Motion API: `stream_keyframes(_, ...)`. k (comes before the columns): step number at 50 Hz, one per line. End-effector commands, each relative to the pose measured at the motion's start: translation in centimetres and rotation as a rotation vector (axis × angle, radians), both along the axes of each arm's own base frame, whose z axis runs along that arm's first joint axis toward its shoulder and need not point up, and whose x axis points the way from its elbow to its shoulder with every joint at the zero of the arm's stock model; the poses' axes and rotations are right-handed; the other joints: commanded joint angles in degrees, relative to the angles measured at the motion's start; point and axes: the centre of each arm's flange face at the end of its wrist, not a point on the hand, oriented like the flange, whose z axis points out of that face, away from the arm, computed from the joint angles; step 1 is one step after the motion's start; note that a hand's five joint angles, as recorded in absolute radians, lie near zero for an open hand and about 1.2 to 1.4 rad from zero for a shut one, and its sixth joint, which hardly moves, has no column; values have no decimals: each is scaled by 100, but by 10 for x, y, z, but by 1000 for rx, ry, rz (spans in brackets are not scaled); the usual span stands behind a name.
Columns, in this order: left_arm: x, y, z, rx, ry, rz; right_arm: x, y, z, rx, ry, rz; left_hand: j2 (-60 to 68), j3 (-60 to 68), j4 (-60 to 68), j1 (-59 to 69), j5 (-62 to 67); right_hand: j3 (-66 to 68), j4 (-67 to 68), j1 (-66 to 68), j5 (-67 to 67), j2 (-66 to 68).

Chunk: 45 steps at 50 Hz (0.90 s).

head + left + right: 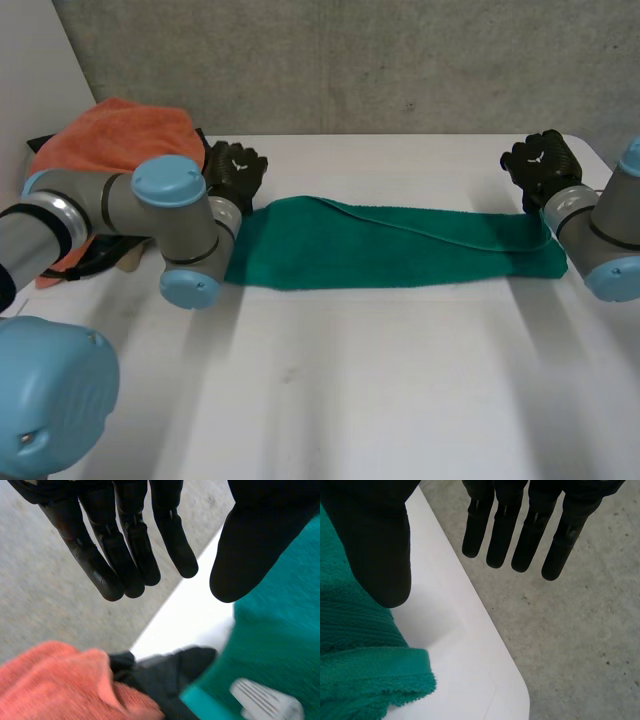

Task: Fold the laundry.

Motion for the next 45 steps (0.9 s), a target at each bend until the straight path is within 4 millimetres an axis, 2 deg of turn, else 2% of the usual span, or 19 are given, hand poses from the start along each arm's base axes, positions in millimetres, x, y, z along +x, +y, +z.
stream_keyframes(1, 2, 4, 22, -57, 42, -26, -6, 12, 15, 38, 124, 33, 652, 624, 640, 645, 636, -102, -128, -185, 25, -222)
stream_keyframes(6, 14, 3, 36, 1, 94, -15, -10, 26, 25, 117, 179, 35, 501, 473, 490, 494, 485, -590, -616, -673, -463, -711)
stream_keyframes(12, 21, 6, 44, 110, 180, -55, -11, 34, 21, 181, 199, 49, 215, 187, 203, 208, 199, -591, -617, -674, -464, -711)
stream_keyframes(17, 26, 9, 45, 219, 262, -95, -11, 33, 2, 182, 279, 67, -88, -117, -100, -96, -104, -524, -550, -606, -396, -644)
stream_keyframes(22, 31, 11, 46, 290, 323, -102, -8, 24, -21, 123, 379, 88, -306, -335, -318, -314, -322, -222, -248, -305, -95, -342)
stream_keyframes(29, 37, 11, 48, 295, 320, -77, -4, 12, -28, 40, 396, 81, -408, -436, -420, -415, -424, 1188, 1162, 1105, 1315, 1068)
stream_keyframes(30, 38, 11, 48, 294, 320, -73, -2, 10, -26, 21, 391, 79, -408, -436, -420, -415, -424, 2558, 2532, 2475, 2685, 2438)
stream_keyframes(32, 39, 11, 49, 291, 320, -67, -1, 9, -22, 4, 389, 79, -408, -436, -420, -415, -424, 4481, 4455, 4398, 4608, 4361)
stream_keyframes(37, 42, 10, 52, 286, 321, -60, 4, 12, 1, -38, 365, 65, -559, -587, -571, -566, -575, 4492, 4465, 4409, 4619, 4371)
stream_keyframes(38, 43, 9, 52, 288, 323, -57, 7, 17, 13, -39, 338, 62, -642, -671, -654, -650, -659, 4492, 4465, 4409, 4619, 4371)
stream_keyframes(41, 43, 9, 52, 289, 325, -53, 12, 29, 32, -23, 265, 66, -727, -755, -739, -734, -743, 4492, 4465, 4409, 4619, 4371)
stream_keyframes(45, 42, 8, 52, 282, 323, -55, 23, 55, 82, -38, 84, 81, -1280, -1309, -1292, -1288, -1297, 4492, 4465, 4409, 4619, 4371)
